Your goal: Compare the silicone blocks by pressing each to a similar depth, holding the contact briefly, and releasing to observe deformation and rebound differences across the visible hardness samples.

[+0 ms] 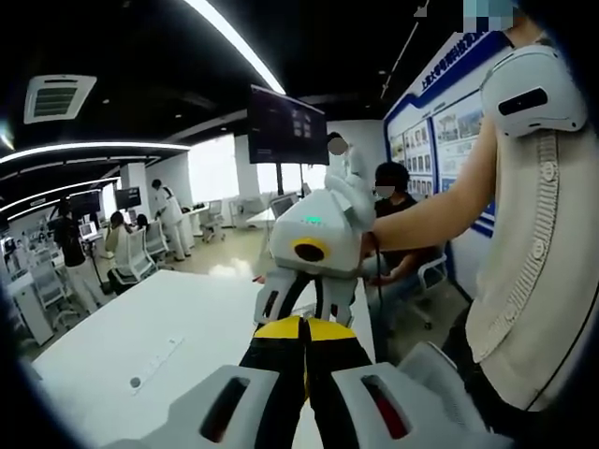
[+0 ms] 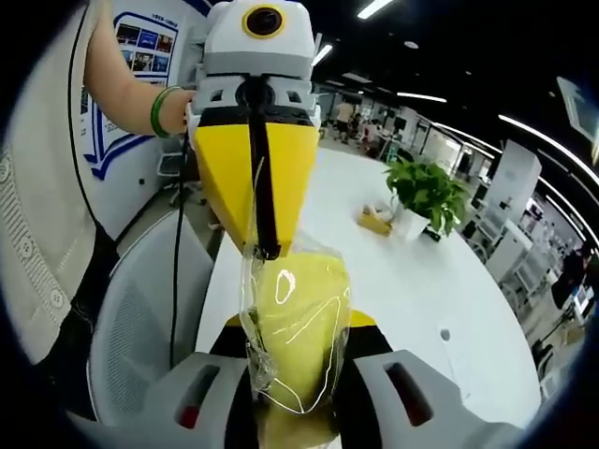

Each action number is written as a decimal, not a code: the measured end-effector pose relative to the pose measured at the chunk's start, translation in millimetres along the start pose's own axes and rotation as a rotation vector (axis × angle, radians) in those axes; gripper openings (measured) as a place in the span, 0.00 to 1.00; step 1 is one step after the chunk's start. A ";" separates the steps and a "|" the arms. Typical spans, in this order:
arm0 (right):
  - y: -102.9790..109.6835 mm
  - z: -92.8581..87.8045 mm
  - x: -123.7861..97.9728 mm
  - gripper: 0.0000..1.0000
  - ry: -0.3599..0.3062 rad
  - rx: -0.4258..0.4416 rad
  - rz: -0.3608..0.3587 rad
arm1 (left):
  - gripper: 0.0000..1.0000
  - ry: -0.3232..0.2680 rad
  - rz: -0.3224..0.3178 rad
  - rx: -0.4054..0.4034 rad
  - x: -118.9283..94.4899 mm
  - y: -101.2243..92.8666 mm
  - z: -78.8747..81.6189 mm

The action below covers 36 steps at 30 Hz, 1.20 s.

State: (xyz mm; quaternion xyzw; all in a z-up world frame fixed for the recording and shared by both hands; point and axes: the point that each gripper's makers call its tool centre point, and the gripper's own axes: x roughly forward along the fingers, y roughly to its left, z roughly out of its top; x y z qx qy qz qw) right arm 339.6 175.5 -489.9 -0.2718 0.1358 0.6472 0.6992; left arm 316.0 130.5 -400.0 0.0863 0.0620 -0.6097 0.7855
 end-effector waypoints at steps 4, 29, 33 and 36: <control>1.0 -0.6 0.5 0.18 0.000 0.001 0.003 | 0.00 0.002 0.000 -0.001 -0.3 -0.7 -0.9; 2.7 -3.8 5.2 0.23 -0.004 0.032 0.021 | 0.00 0.003 0.001 -0.016 -2.5 0.8 -6.4; 2.2 -4.6 6.0 0.24 -0.004 0.035 0.022 | 0.00 0.002 -0.002 -0.024 -2.7 0.9 -7.4; 2.8 -6.3 7.7 0.25 -0.002 0.045 0.027 | 0.00 0.005 0.000 -0.035 -2.7 2.4 -9.4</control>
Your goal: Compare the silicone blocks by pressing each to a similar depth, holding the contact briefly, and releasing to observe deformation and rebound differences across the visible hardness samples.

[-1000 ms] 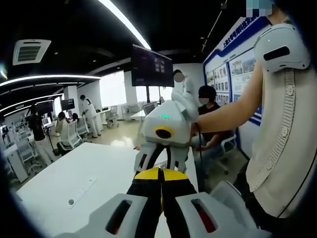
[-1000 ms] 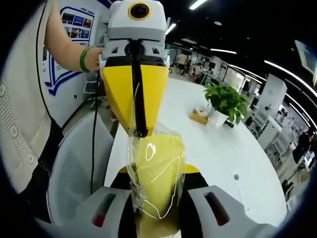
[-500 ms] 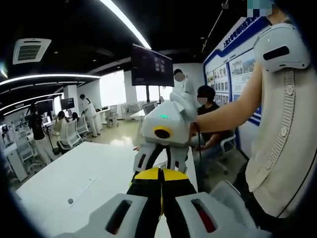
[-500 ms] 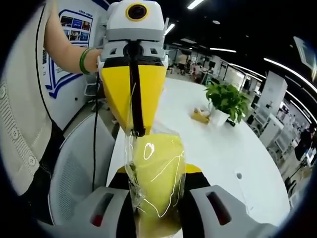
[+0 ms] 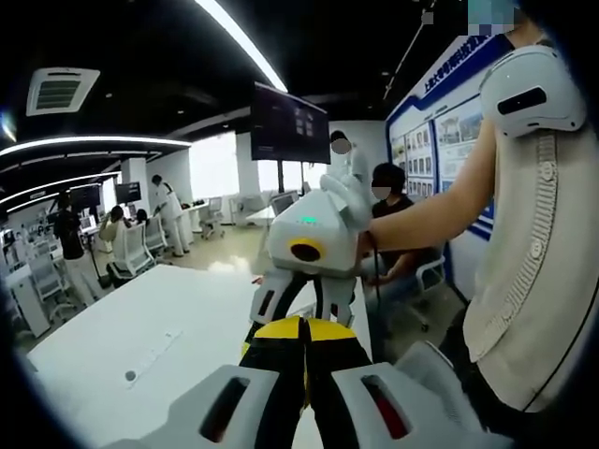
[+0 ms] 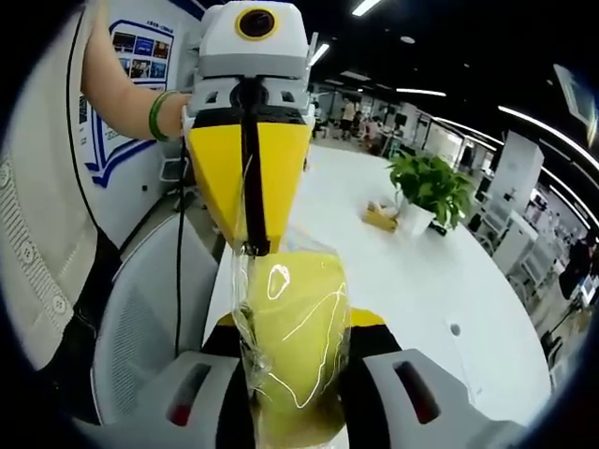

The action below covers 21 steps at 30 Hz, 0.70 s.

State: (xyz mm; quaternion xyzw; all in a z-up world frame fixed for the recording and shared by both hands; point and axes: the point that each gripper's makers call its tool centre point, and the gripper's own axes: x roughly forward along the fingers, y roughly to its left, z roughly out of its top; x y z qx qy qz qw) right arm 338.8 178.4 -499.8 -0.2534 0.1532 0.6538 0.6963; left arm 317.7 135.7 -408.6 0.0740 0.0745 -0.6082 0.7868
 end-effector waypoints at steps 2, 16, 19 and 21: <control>0.2 -1.0 0.9 0.26 0.002 0.005 0.002 | 0.00 0.002 0.003 -0.005 0.1 1.0 -1.5; 3.3 -22.3 11.2 0.31 0.045 0.073 0.028 | 0.00 0.020 0.013 -0.082 0.3 11.6 -23.2; 4.4 -26.5 13.4 0.35 0.045 0.089 0.031 | 0.00 0.016 0.014 -0.108 0.3 14.7 -29.0; 4.8 -30.2 14.4 0.37 0.047 0.103 0.031 | 0.00 0.020 0.015 -0.122 0.8 16.7 -33.0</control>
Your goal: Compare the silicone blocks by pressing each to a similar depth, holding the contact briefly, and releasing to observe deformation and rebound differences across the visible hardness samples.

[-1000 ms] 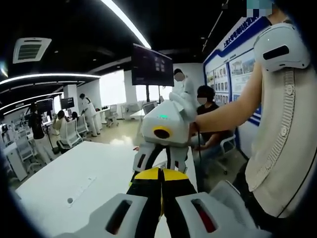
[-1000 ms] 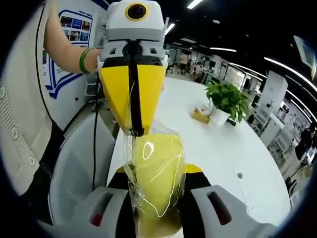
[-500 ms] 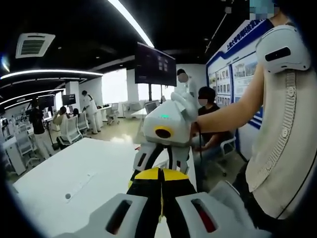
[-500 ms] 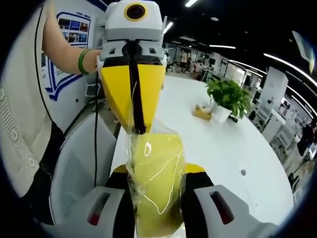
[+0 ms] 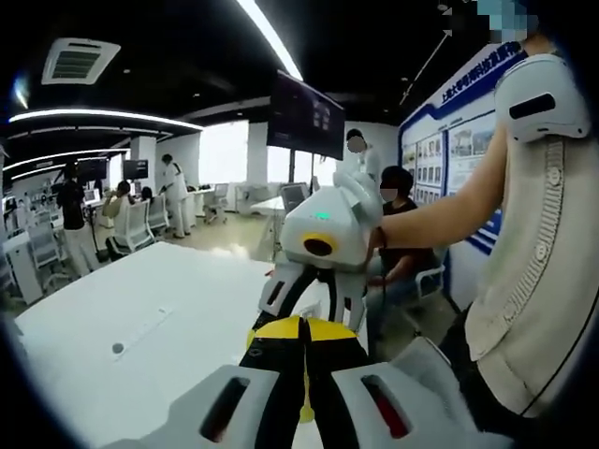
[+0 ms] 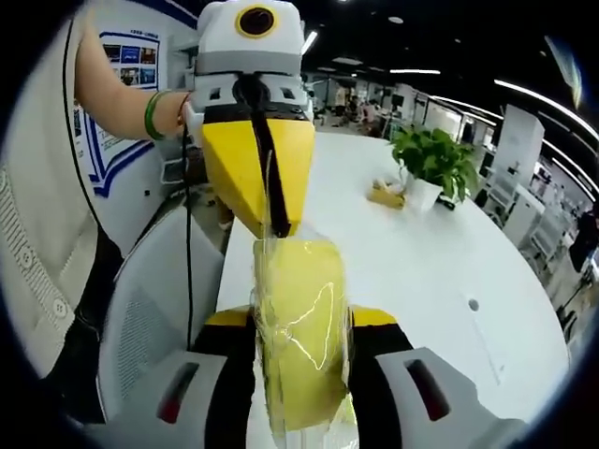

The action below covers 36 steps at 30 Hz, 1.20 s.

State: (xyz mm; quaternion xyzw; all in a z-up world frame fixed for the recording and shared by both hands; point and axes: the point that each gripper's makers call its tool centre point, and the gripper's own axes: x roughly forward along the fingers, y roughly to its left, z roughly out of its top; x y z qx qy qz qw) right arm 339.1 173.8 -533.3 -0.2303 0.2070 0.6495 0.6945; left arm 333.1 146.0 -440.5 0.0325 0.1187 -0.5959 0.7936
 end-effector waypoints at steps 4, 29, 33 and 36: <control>-1.5 -7.4 1.1 0.40 0.007 -0.002 -0.015 | 0.00 0.003 0.004 -0.026 0.2 6.2 -10.6; -5.1 -58.3 -33.6 0.82 -0.228 0.484 -0.363 | 0.00 0.058 0.114 -0.248 -30.4 79.1 -106.1; -3.2 -68.8 -42.6 0.84 -0.234 0.528 -0.428 | 0.00 0.048 0.121 -0.366 -31.8 91.7 -127.6; 0.8 -71.7 -47.4 0.83 -0.250 0.572 -0.444 | 0.00 0.020 0.123 -0.429 -30.5 99.2 -138.5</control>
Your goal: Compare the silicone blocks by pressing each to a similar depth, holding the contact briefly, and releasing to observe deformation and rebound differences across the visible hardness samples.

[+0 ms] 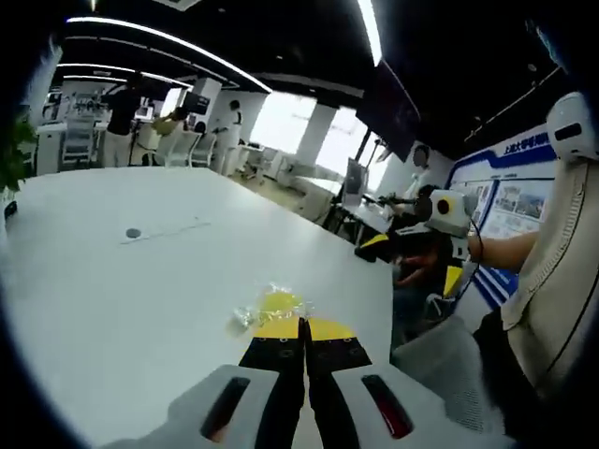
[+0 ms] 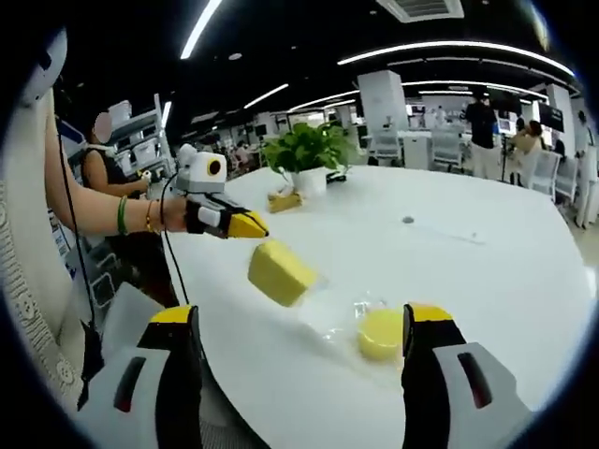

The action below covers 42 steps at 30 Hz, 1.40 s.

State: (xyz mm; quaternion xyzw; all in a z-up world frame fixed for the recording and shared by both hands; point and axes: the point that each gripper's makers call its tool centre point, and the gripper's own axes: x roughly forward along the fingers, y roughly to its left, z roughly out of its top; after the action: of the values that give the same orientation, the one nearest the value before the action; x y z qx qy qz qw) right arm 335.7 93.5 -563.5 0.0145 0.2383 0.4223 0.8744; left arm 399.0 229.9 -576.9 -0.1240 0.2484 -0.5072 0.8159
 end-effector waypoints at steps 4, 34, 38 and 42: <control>-1.3 -9.7 -6.3 0.83 0.018 0.025 -0.026 | 0.00 0.005 0.012 -0.024 1.6 15.6 -8.8; -14.4 -57.8 -15.6 0.82 0.121 0.175 -0.120 | 0.00 0.152 0.260 -0.124 -1.4 164.0 -66.9; -14.5 -60.6 -13.6 0.82 0.127 0.180 -0.117 | 0.00 0.171 0.267 -0.122 -1.3 167.2 -72.1; -13.9 -61.4 -12.0 0.82 0.130 0.180 -0.113 | 0.00 0.163 0.269 -0.138 -1.3 168.2 -72.7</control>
State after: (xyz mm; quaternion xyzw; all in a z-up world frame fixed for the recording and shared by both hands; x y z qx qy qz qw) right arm 313.2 64.8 -616.2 0.0521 0.3320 0.3492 0.8747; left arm 488.7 311.1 -714.4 -0.1039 0.3624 -0.3836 0.8431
